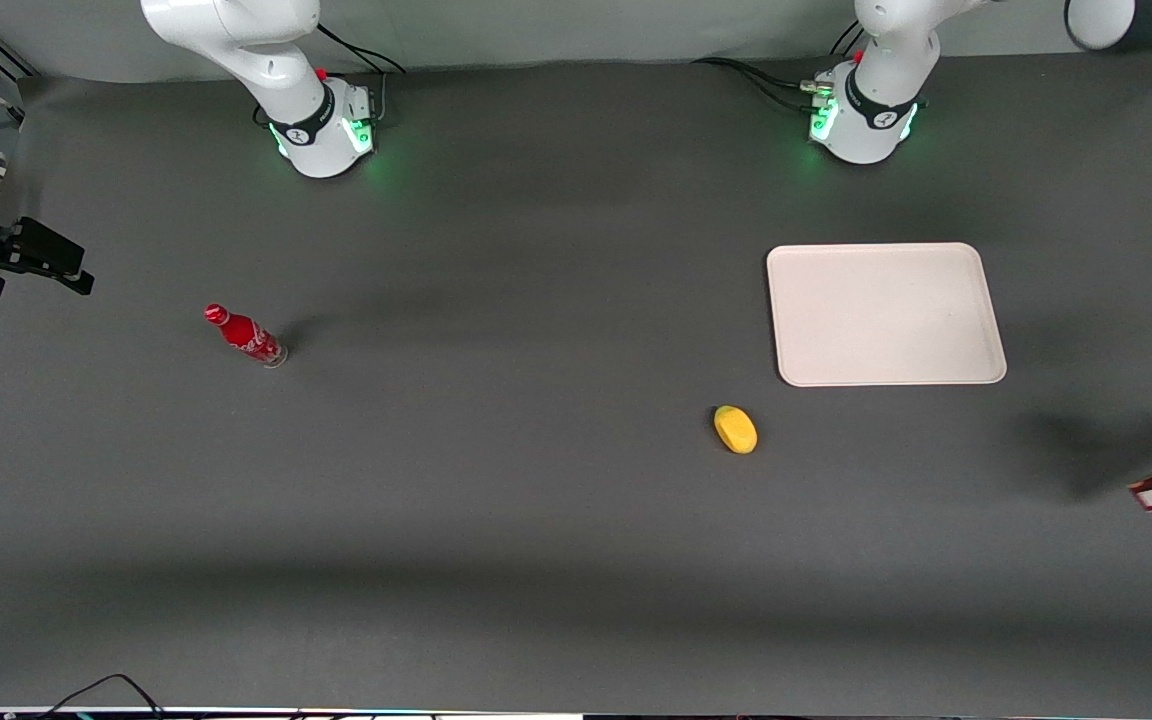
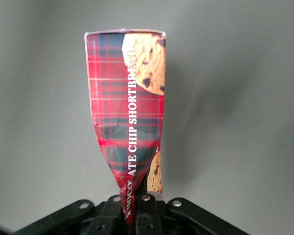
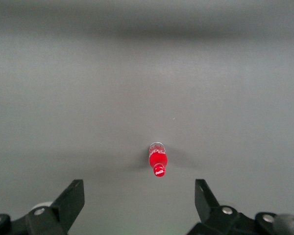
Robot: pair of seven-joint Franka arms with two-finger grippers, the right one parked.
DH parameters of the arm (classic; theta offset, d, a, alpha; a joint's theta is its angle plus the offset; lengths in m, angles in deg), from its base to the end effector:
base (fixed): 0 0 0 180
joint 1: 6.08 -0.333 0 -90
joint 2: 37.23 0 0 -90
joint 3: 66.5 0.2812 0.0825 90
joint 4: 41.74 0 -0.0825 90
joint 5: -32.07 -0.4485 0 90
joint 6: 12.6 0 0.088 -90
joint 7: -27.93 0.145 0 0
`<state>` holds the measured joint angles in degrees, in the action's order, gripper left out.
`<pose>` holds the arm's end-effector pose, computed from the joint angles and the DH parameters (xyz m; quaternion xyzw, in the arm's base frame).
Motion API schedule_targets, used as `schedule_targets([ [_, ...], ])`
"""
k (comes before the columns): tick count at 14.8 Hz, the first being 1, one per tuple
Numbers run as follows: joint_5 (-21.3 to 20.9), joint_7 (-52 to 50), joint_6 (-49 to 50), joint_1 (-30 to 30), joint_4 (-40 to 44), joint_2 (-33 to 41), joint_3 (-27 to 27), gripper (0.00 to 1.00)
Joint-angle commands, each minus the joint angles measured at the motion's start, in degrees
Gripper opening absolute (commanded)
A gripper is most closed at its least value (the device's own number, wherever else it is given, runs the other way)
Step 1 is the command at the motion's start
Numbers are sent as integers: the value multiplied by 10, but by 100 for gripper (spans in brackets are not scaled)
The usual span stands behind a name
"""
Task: Place red cookie box on tray
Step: 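Lift the upright box and carry it toward the white tray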
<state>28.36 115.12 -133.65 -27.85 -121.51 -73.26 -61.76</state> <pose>0.6932 0.3420 0.2564 -0.8483 0.5248 0.0184 0.0677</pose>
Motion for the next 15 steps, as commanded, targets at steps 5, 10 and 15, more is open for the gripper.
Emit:
schedule_targets([
  [5,-20,-455,121,65,-239,291,5,0],
  [10,-80,-687,219,131,-323,369,5,0],
  [15,-24,-737,101,136,-490,418,30,0],
])
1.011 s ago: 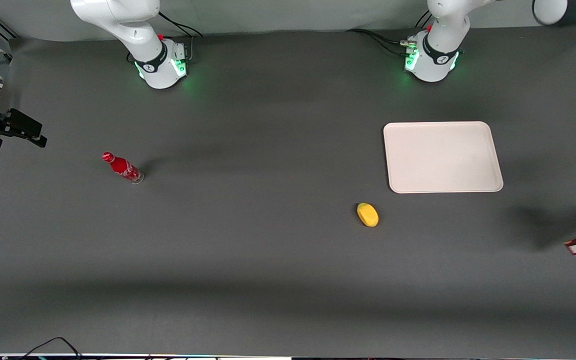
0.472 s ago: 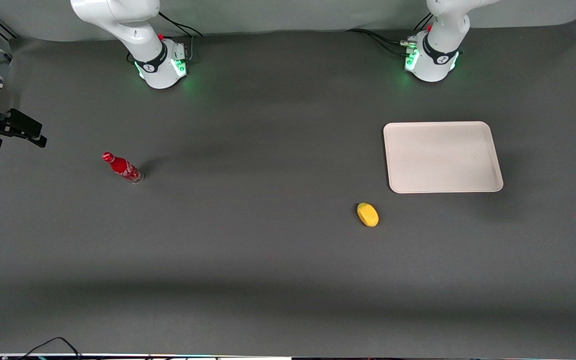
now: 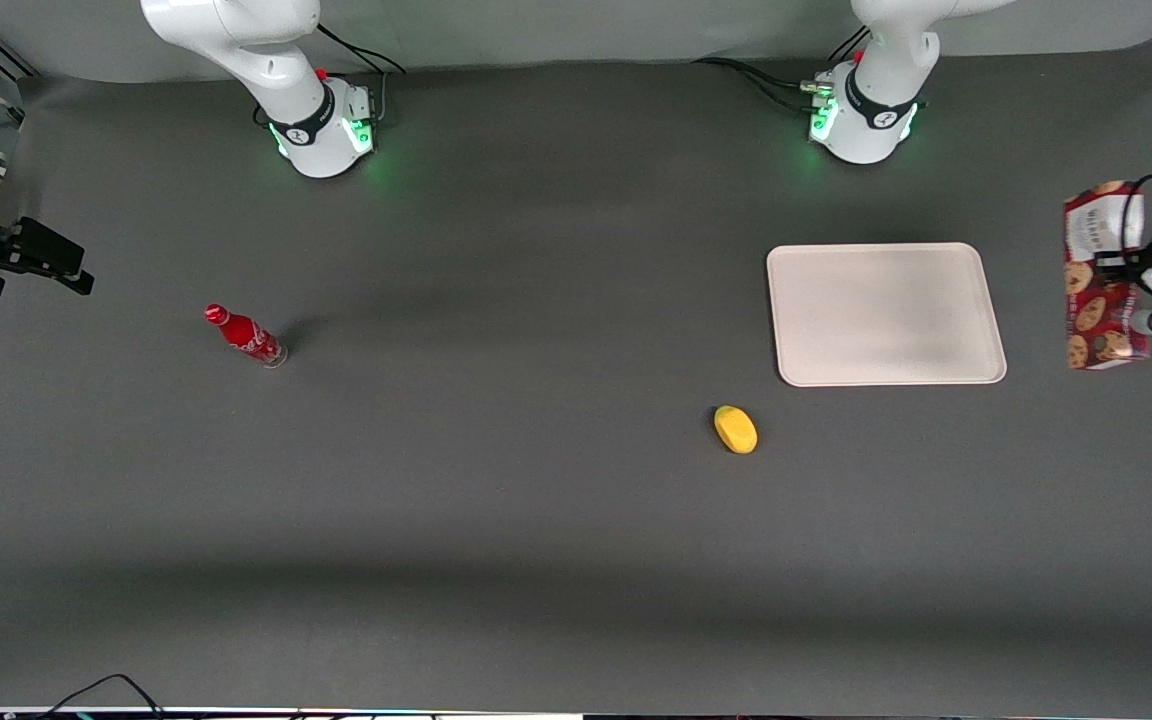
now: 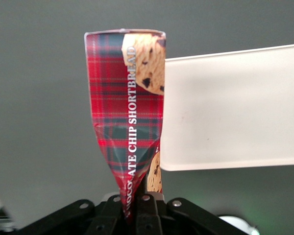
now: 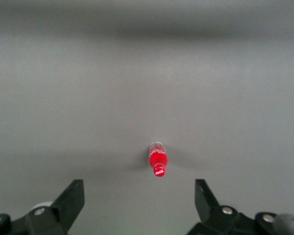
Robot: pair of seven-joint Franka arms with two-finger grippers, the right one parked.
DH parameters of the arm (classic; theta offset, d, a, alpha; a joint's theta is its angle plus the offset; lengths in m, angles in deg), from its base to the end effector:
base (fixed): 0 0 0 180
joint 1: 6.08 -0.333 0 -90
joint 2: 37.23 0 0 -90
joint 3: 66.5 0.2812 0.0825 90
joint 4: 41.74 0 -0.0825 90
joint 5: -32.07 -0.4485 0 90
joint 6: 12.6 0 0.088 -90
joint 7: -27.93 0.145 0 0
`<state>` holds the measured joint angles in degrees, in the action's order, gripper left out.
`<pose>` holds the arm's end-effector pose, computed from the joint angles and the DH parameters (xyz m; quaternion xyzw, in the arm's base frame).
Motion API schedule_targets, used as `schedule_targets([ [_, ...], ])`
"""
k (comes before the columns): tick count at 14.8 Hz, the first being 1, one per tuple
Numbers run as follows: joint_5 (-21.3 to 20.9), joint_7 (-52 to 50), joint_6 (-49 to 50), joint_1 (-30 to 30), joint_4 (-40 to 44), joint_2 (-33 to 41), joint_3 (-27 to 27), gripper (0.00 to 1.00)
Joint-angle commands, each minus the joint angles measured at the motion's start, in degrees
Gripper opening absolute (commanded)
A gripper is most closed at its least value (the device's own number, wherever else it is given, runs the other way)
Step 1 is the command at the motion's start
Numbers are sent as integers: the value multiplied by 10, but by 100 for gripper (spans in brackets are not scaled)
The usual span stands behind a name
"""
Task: Place red cookie box on tray
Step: 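Lift the upright box and carry it toward the white tray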
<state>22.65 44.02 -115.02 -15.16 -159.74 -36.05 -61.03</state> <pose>0.5410 0.1611 0.3262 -0.9884 0.0410 0.1407 0.0407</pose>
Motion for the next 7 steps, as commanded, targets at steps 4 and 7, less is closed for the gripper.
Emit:
schedule_targets([
  [4,46,-80,-235,14,-218,43,27,0],
  [7,46,-89,-349,15,-287,33,27,0],
])
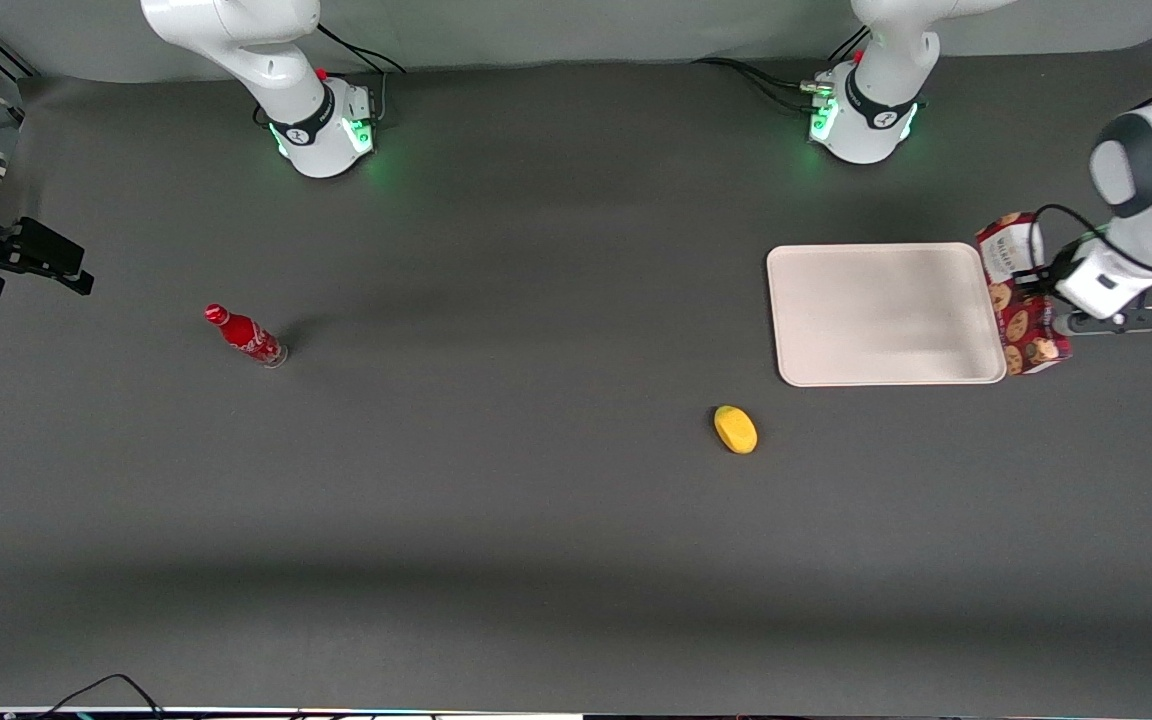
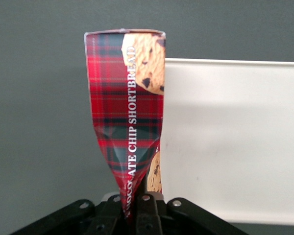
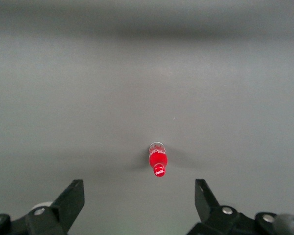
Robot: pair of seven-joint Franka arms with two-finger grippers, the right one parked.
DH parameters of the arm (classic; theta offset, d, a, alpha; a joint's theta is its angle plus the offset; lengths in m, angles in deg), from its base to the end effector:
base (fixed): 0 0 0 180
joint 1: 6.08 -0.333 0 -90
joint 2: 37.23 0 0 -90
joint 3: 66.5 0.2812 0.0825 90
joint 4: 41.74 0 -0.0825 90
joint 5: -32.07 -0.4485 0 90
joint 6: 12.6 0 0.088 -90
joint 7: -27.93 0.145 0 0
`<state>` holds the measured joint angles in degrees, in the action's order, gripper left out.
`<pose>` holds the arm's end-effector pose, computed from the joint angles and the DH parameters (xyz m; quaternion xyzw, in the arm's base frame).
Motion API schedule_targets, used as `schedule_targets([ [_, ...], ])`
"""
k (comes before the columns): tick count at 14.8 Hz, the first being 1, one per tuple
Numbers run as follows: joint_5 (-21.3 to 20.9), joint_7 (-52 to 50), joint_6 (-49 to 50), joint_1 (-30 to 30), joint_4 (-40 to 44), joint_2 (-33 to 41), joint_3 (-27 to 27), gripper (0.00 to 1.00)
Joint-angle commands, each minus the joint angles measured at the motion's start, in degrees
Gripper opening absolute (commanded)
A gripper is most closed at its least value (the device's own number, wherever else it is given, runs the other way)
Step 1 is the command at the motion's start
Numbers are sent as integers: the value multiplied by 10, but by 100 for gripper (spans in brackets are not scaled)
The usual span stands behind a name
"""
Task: Place red cookie box on tray
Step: 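Lower the box upright onto the tray's rim area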
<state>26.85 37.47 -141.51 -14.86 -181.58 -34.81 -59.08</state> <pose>0.4794 0.1438 0.1865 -0.9964 -0.0265 0.0791 0.0132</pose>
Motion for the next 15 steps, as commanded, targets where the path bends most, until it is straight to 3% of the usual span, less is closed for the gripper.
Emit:
schedule_targets([
  [1,4,-23,-103,12,-75,12,8,0],
  [4,3,-22,-118,14,-83,-9,8,1],
  [6,0,-16,-129,14,-85,-28,8,7],
  [8,-4,-12,-136,14,-85,-36,8,22],
  [11,-5,-12,-149,14,-84,-45,8,32],
  [12,-5,-10,-157,14,-84,-50,8,57],
  [13,-6,-1,-158,14,-83,-51,8,96],
  [15,-5,7,-156,14,-79,-44,7,100],
])
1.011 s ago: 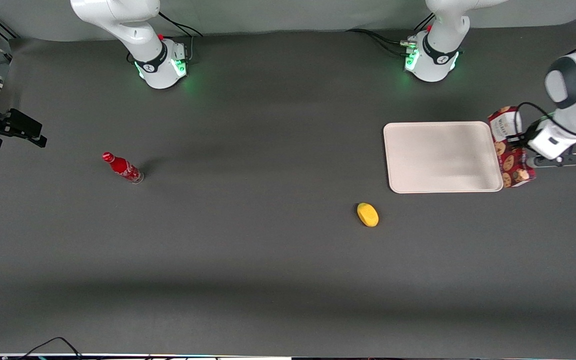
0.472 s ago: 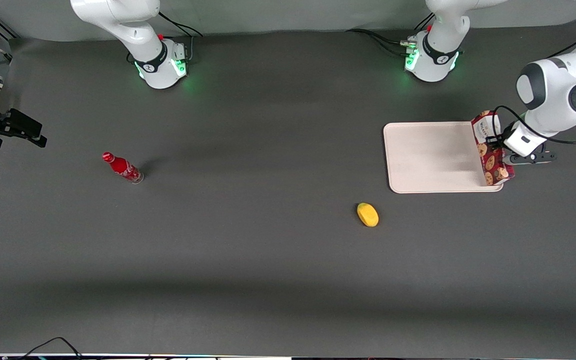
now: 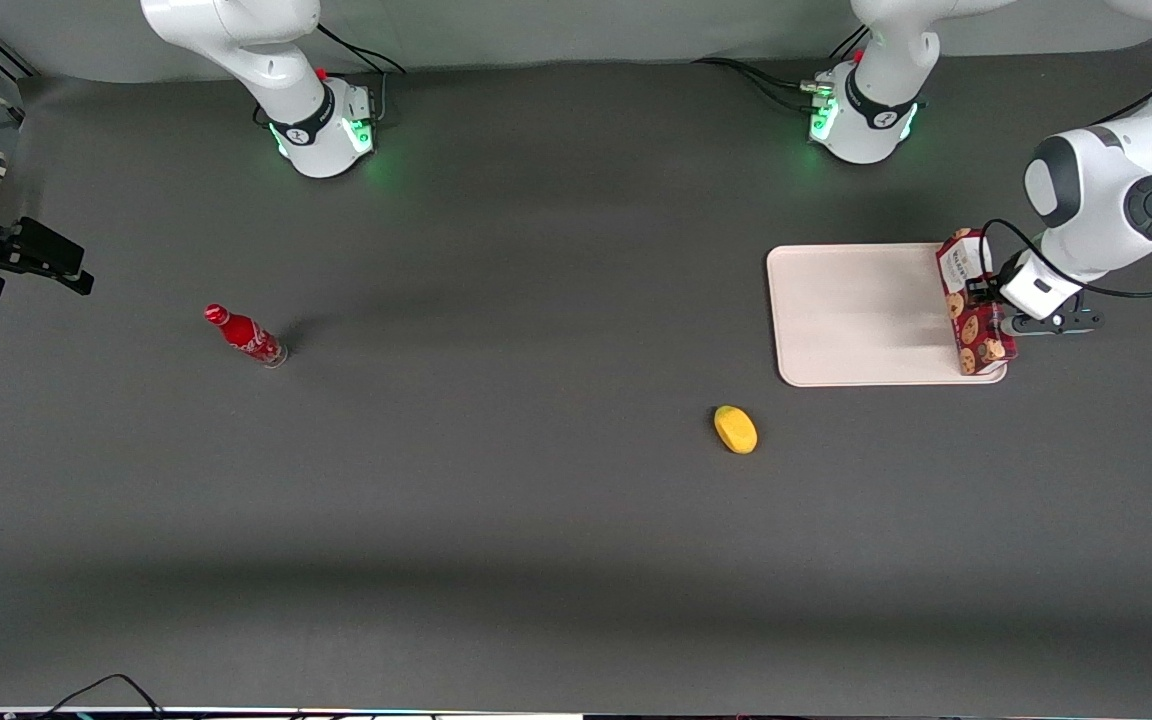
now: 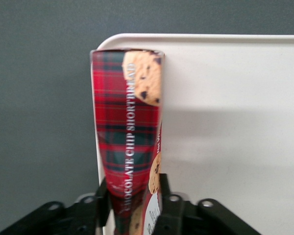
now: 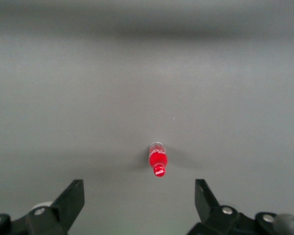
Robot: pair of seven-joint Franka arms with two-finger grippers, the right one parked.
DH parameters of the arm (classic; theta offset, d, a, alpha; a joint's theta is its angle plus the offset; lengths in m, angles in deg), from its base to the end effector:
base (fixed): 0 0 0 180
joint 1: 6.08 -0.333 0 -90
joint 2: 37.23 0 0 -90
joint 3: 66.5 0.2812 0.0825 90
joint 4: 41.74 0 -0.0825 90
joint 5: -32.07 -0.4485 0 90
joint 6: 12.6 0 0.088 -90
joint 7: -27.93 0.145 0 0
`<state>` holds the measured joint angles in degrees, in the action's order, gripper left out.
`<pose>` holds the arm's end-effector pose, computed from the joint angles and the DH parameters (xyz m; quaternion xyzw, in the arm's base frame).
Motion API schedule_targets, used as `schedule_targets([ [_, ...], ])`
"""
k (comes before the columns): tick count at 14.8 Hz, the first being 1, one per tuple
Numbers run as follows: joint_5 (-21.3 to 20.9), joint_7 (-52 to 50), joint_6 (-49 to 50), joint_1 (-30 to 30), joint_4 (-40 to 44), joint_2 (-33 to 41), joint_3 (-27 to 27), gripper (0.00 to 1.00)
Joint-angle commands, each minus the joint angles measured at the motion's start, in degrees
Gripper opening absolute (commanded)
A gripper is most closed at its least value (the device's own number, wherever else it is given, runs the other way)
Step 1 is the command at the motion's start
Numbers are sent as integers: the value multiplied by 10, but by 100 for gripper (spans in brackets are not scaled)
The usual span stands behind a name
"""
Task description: Place red cookie box on tray
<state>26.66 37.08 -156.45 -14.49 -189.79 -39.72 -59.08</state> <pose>0.4396 0.1273 0.1064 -0.9977 -0.0186 0.0630 0.0151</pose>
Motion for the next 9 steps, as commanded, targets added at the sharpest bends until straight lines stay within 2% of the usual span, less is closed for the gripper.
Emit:
schedule_targets([
  [1,-3,11,2,10,13,11,7,100],
  [5,-3,2,93,10,104,23,7,100],
  [9,1,-4,271,37,260,35,2,100],
])
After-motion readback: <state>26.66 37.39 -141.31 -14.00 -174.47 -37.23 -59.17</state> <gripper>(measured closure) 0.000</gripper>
